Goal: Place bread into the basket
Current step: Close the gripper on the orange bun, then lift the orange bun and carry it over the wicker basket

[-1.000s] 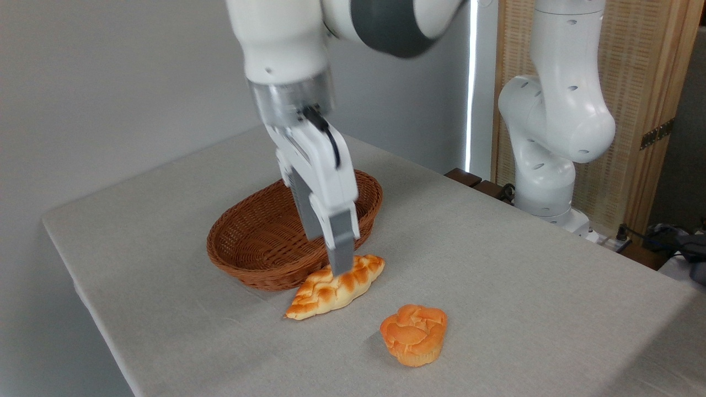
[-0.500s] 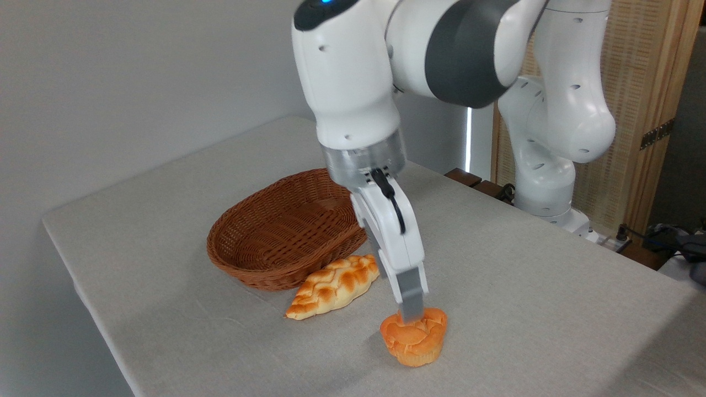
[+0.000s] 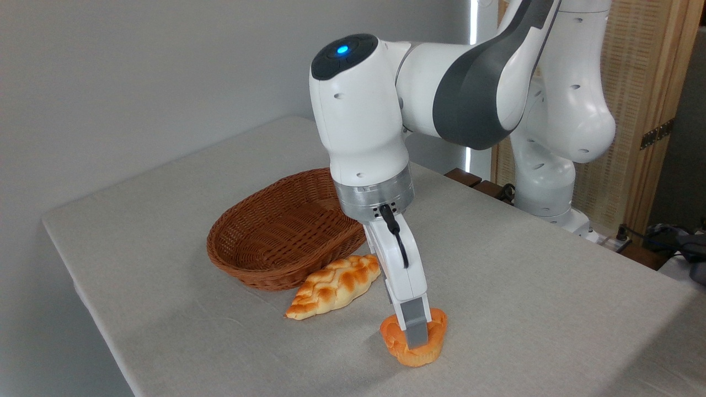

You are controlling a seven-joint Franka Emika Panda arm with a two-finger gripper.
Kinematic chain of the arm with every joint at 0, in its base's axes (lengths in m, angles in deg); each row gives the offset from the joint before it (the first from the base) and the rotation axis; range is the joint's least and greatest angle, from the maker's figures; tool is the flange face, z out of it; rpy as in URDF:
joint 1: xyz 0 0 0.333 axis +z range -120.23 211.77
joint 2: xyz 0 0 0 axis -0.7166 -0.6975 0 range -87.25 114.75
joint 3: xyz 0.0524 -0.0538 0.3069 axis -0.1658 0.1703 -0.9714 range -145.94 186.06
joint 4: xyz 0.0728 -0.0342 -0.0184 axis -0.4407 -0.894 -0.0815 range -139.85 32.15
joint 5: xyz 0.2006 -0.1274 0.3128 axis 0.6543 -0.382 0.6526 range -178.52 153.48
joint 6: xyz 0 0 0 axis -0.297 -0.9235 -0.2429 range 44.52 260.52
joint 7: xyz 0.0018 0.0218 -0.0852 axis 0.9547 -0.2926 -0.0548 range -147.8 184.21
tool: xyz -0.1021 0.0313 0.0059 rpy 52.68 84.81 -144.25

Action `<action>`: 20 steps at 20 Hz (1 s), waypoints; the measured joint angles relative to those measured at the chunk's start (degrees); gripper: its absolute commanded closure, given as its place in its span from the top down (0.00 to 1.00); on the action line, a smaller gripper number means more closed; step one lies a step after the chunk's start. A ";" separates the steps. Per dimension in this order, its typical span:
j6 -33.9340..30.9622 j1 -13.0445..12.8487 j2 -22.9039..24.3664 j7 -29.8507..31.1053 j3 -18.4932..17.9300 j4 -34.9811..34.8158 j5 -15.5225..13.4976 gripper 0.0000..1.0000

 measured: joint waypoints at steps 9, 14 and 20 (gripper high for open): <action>2.08 0.08 -0.12 -2.29 -1.34 -1.36 0.05 1.00; 2.12 0.03 -0.46 -2.29 -1.34 -1.41 0.05 1.00; 2.12 -0.02 -0.60 -2.29 -1.34 -1.65 0.05 0.85</action>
